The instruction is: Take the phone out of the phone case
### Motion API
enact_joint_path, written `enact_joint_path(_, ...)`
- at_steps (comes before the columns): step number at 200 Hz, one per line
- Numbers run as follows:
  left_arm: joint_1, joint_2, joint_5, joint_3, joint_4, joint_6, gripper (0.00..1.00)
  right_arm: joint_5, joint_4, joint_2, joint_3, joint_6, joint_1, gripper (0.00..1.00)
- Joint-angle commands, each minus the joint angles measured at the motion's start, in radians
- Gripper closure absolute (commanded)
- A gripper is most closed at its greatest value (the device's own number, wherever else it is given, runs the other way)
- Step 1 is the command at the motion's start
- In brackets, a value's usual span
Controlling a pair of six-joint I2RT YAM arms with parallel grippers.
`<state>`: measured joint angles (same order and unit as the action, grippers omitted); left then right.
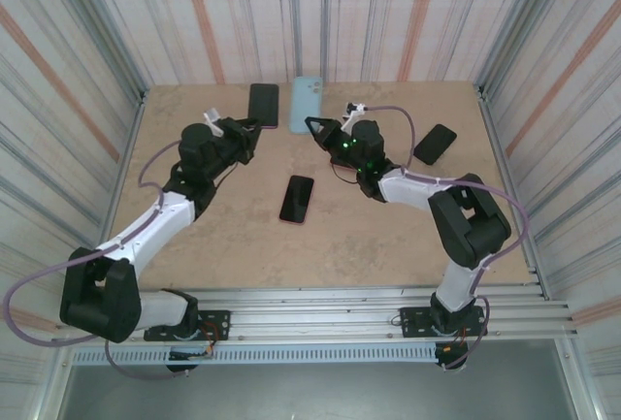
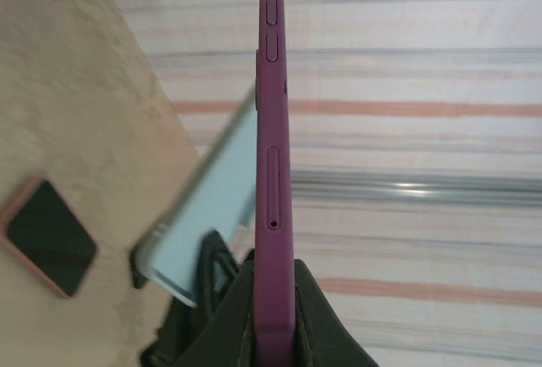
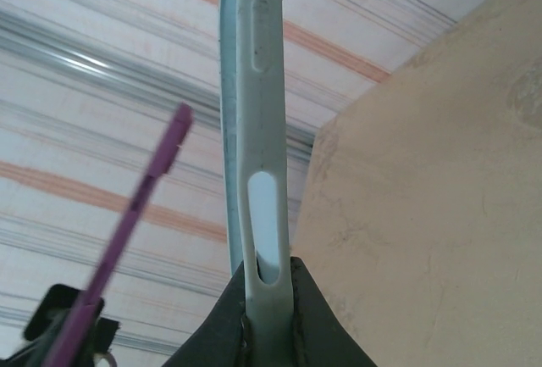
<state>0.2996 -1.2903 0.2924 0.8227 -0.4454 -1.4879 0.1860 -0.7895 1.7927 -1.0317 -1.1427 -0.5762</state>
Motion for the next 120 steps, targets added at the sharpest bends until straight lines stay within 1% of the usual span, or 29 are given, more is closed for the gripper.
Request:
enact_joint_path(1,-0.096,0.015,0.172,-0.033,0.003,0.122,1.00,0.018,0.066,0.057,-0.060,0.020,-0.031,1.00)
enact_joint_path(21,-0.202,-0.010,0.226,-0.082,-0.031,0.164,1.00,0.004,0.089,0.093,-0.089,0.018,-0.060,1.00)
enact_joint_path(33,-0.255,-0.043,0.253,-0.102,-0.071,0.193,1.00,0.008,0.107,0.118,-0.113,0.013,-0.076,1.00)
enact_joint_path(44,-0.303,-0.087,0.295,-0.104,-0.072,0.226,1.00,0.013,0.130,0.144,-0.145,0.002,-0.092,1.00)
enact_joint_path(57,-0.350,-0.142,0.327,-0.125,-0.140,0.234,1.00,0.022,0.181,0.176,-0.200,-0.009,-0.110,1.00)
enact_joint_path(90,-0.428,-0.262,0.402,-0.115,-0.214,0.284,1.00,0.023,0.295,0.242,-0.313,-0.019,-0.149,1.00)
enact_joint_path(97,-0.442,-0.279,0.407,-0.106,-0.210,0.308,1.00,0.024,0.301,0.261,-0.332,-0.061,-0.155,1.00)
enact_joint_path(120,-0.496,-0.344,0.414,-0.080,-0.209,0.372,1.00,0.033,0.295,0.318,-0.389,-0.085,-0.173,1.00)
